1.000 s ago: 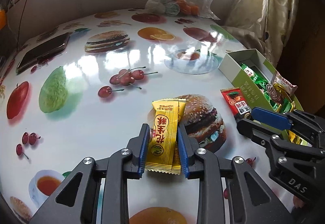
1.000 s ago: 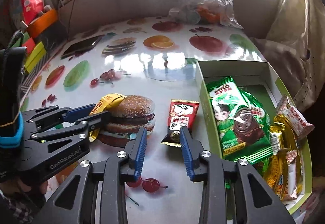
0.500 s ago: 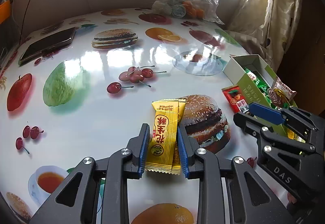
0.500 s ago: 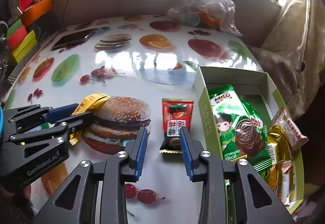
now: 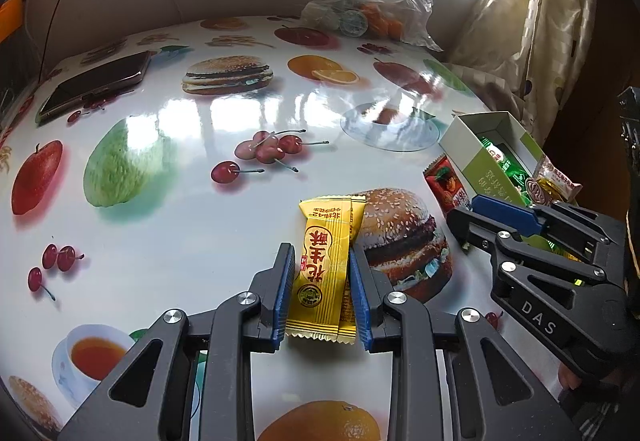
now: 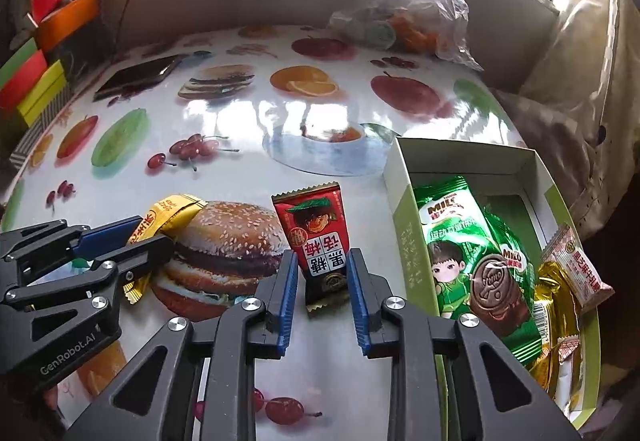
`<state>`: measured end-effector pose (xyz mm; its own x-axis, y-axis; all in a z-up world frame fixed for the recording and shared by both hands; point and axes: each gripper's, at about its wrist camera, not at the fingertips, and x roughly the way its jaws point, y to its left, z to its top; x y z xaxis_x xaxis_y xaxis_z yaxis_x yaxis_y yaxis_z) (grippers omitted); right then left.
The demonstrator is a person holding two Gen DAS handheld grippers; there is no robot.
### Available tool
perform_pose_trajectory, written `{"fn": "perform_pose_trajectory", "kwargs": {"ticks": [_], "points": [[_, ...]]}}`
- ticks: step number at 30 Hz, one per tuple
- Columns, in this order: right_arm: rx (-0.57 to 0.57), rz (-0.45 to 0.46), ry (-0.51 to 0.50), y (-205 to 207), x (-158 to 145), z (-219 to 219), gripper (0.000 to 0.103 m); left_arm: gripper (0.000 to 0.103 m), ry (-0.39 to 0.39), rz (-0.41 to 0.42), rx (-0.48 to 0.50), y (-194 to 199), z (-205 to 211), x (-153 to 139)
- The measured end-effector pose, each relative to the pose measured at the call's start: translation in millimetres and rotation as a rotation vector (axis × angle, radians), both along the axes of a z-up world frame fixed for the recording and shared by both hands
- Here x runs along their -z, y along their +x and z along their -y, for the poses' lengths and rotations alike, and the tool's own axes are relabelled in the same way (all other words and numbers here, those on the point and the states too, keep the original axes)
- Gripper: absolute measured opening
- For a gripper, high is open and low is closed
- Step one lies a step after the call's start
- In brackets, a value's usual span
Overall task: Organize snacks
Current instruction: 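Grasp the yellow peanut candy with the left tool while the right tool grasps the red candy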
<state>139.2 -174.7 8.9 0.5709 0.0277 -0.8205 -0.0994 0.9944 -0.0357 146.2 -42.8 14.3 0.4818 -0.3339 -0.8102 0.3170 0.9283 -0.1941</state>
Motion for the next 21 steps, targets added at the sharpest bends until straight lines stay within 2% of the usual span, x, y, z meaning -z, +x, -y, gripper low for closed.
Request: {"fn": "perform_pose_trajectory", "kwargs": {"ticks": [11, 21], "points": [[-0.013, 0.014, -0.033, 3.4, 3.2, -6.4, 0.018, 0.028, -0.006, -0.002, -0.002, -0.2, -1.2, -0.1], [-0.003, 0.031, -0.014, 0.1, 2.8, -6.2, 0.009, 0.027, 0.018, 0.015, -0.010, -3.1, -1.6, -1.9]]}}
